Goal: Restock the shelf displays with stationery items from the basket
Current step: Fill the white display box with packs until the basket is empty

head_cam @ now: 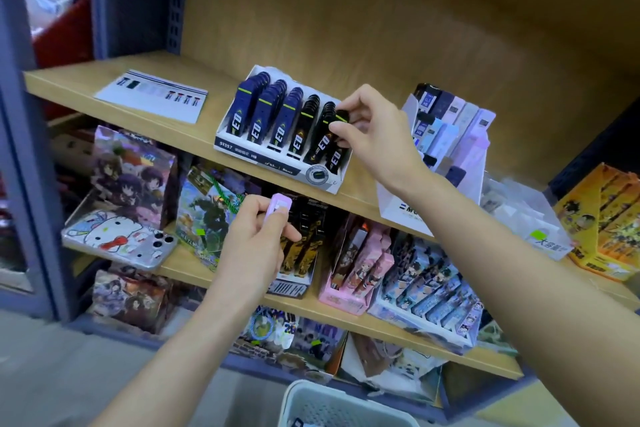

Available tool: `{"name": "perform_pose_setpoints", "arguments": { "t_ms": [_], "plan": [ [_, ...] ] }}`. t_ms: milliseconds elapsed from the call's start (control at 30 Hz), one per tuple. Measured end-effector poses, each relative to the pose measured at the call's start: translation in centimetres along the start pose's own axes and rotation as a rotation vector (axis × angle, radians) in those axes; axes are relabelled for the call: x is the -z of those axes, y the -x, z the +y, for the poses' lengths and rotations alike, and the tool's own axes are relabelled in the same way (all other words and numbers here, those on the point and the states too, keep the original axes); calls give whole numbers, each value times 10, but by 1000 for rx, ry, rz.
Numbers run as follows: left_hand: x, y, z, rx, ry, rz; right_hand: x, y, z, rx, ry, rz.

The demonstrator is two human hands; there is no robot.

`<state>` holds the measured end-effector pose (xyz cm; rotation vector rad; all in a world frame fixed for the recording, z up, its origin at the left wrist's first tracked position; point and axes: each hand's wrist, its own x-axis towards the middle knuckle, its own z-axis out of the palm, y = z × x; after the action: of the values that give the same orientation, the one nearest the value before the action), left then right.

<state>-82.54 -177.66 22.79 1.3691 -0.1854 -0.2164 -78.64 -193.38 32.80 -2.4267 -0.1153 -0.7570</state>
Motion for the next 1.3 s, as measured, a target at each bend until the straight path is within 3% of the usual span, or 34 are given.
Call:
{"name": "perform_pose_setpoints", "arguments": {
  "t_ms": [233,467,733,1000,1133,1200,1300],
  "plan": [
    [-2,-1,-2,-3,-19,7,2,-8,2,-9,126,-113],
    [-1,-2,-3,-2,-24,20,1,-11,3,80,330,-49],
    [-1,-2,-3,-10,-34,15,12,-17,1,51,232,-85],
    [-2,0,-2,-18,-30,7,0,-11,1,239,483,-125],
    [-3,-22,-5,173,65,11,-2,1,4,238,539,-11],
    [-2,-26,-3,241,91,-23,-4,14,-2,231,455,23],
    [-3,-9,-1,63,20,-78,-5,45,-17,43,235,-100]
  ]
}}
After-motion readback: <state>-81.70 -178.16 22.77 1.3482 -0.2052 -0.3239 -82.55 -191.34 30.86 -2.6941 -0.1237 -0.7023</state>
